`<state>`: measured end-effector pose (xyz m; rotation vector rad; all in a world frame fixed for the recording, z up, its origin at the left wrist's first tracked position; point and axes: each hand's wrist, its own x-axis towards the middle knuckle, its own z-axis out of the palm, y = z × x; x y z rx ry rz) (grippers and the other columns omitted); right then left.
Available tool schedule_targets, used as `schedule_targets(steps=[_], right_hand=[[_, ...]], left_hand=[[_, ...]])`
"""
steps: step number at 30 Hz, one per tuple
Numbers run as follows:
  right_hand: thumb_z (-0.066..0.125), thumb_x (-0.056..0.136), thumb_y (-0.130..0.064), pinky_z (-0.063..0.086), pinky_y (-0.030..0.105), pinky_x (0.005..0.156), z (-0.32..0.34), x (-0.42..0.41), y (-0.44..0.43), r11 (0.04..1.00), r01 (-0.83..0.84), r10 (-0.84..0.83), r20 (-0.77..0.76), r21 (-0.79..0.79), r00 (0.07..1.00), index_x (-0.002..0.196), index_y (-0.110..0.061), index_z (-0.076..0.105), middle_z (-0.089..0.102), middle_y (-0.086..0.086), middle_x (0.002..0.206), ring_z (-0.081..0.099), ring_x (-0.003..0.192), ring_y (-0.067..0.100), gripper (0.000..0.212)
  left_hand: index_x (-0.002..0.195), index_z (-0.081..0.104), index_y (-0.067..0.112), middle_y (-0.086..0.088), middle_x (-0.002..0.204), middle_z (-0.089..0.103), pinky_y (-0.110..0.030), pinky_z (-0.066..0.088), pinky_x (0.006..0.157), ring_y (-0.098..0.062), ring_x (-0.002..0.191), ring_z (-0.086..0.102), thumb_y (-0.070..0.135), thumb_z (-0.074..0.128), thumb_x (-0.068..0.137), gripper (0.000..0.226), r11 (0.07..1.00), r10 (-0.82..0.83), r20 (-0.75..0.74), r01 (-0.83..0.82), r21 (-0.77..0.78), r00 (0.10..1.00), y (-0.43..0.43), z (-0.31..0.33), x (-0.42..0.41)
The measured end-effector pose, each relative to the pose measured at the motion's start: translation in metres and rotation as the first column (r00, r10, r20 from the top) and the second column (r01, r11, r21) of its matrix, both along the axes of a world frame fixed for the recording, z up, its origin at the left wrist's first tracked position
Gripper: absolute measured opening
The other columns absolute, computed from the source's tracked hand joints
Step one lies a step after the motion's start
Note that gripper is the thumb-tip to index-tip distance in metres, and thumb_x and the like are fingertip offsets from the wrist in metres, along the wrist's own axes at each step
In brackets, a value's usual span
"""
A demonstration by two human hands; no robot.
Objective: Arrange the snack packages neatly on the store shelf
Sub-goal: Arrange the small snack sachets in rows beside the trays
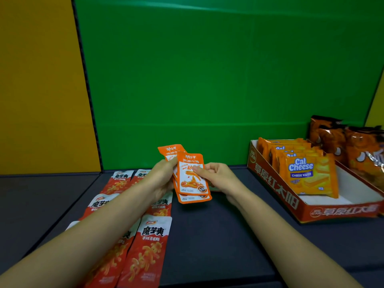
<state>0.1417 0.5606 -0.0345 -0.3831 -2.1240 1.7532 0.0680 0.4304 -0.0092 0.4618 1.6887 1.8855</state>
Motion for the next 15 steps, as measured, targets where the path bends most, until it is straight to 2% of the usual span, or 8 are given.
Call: schedule_targets(steps=[2, 4, 5, 7, 10, 12, 15], right_hand=[[0.065, 0.087, -0.021, 0.046, 0.010, 0.043, 0.000, 0.002, 0.004, 1.000, 0.010, -0.010, 0.005, -0.014, 1.000, 0.073, -0.013, 0.057, 0.066, -0.010, 0.049, 0.061, 0.043, -0.004, 0.018], [0.064, 0.088, -0.017, 0.046, 0.011, 0.042, 0.002, 0.003, 0.012, 0.996, 0.071, -0.071, -0.009, -0.050, 0.997, 0.074, -0.013, 0.057, 0.066, -0.009, 0.048, 0.060, 0.041, -0.003, 0.016], [0.063, 0.089, -0.017, 0.048, 0.012, 0.044, 0.005, 0.005, 0.019, 0.989, 0.133, -0.135, -0.023, -0.062, 0.991, 0.075, -0.013, 0.058, 0.067, -0.008, 0.052, 0.060, 0.042, -0.001, 0.015], [0.061, 0.090, -0.019, 0.054, 0.019, 0.055, 0.008, 0.011, 0.041, 0.949, 0.315, -0.316, -0.046, -0.022, 0.948, 0.084, -0.013, 0.061, 0.071, -0.001, 0.074, 0.065, 0.055, 0.006, 0.009], [0.058, 0.091, -0.023, 0.055, 0.043, 0.086, 0.002, 0.021, 0.072, 0.818, 0.543, -0.554, 0.007, 0.189, 0.832, 0.109, -0.004, 0.060, 0.069, 0.014, 0.107, 0.069, 0.091, 0.027, 0.027], [0.056, 0.092, -0.024, 0.050, 0.045, 0.094, -0.004, 0.026, 0.078, 0.747, 0.565, -0.620, 0.063, 0.350, 0.782, 0.115, -0.003, 0.057, 0.065, 0.018, 0.117, 0.065, 0.104, 0.032, 0.032], [0.051, 0.095, -0.026, 0.045, 0.041, 0.096, -0.009, 0.026, 0.074, 0.644, 0.522, -0.690, 0.130, 0.559, 0.712, 0.125, -0.001, 0.050, 0.057, 0.020, 0.126, 0.056, 0.115, 0.036, 0.039]], left_hand=[[0.084, 0.056, 0.011, -0.008, 0.080, 0.067, -0.037, 0.051, 0.076, -0.020, 0.071, 0.064, 0.013, 0.037, 0.100, 0.024, 0.999, -0.019, -0.057, 0.017, -0.031, 0.998, 0.000, 0.000, 0.002], [0.084, 0.055, 0.010, -0.009, 0.086, 0.064, -0.036, 0.051, 0.075, -0.020, 0.073, 0.062, 0.006, 0.038, 0.099, 0.023, 0.998, -0.022, -0.097, 0.016, -0.060, 0.995, -0.001, 0.000, 0.001], [0.084, 0.055, 0.010, -0.009, 0.086, 0.063, -0.035, 0.052, 0.071, -0.019, 0.071, 0.061, 0.005, 0.038, 0.099, 0.023, 0.997, -0.016, -0.109, 0.008, -0.074, 0.994, -0.002, 0.000, 0.000], [0.085, 0.054, 0.009, -0.008, 0.083, 0.063, -0.032, 0.053, 0.061, -0.017, 0.065, 0.062, 0.005, 0.040, 0.099, 0.020, 0.994, -0.002, -0.123, -0.012, -0.110, 0.992, -0.005, 0.002, -0.003], [0.087, 0.054, 0.008, -0.008, 0.080, 0.063, -0.028, 0.056, 0.050, -0.014, 0.051, 0.066, 0.008, 0.042, 0.098, 0.017, 0.987, -0.009, -0.134, -0.013, -0.163, 0.991, -0.010, 0.005, -0.010], [0.084, 0.055, 0.010, -0.007, 0.080, 0.064, -0.024, 0.055, 0.046, -0.011, 0.047, 0.066, 0.009, 0.044, 0.098, 0.018, 0.981, -0.023, -0.141, -0.005, -0.196, 0.990, -0.013, 0.005, -0.013], [0.084, 0.056, 0.010, -0.007, 0.080, 0.065, -0.025, 0.056, 0.048, -0.011, 0.051, 0.066, 0.009, 0.045, 0.097, 0.017, 0.974, -0.044, -0.154, 0.007, -0.227, 0.987, -0.014, 0.003, -0.015]])
